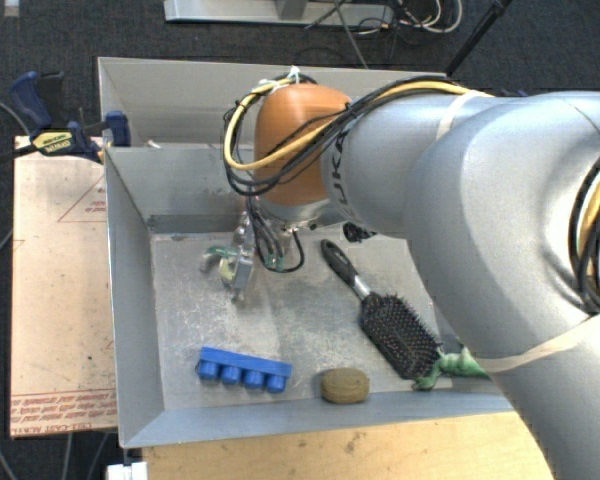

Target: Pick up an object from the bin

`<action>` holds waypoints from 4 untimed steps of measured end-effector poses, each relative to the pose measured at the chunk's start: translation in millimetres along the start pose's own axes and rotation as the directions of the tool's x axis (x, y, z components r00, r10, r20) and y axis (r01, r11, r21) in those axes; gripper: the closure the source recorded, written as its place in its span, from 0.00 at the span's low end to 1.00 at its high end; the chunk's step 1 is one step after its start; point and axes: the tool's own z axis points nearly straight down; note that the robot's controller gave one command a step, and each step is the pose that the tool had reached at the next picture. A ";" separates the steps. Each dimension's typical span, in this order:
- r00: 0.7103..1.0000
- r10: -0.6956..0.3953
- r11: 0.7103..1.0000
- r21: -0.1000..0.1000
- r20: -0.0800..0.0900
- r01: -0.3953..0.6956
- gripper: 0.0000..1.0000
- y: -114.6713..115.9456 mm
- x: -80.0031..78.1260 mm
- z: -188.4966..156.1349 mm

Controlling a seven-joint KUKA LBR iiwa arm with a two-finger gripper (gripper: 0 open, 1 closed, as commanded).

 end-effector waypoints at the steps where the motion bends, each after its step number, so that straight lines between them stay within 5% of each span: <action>1: 1.000 0.000 1.000 0.000 0.000 0.000 1.00 0.0 0.0 0.0; 3: 1.000 0.001 1.000 0.005 -0.012 -0.001 1.00 -1.9 3.3 -20.9; 4: 1.000 0.001 1.000 0.002 -0.004 -0.001 1.00 -1.0 1.1 -43.0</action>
Offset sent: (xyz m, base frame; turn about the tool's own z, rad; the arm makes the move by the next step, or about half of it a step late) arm 0.0000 0.0000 0.0881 0.0000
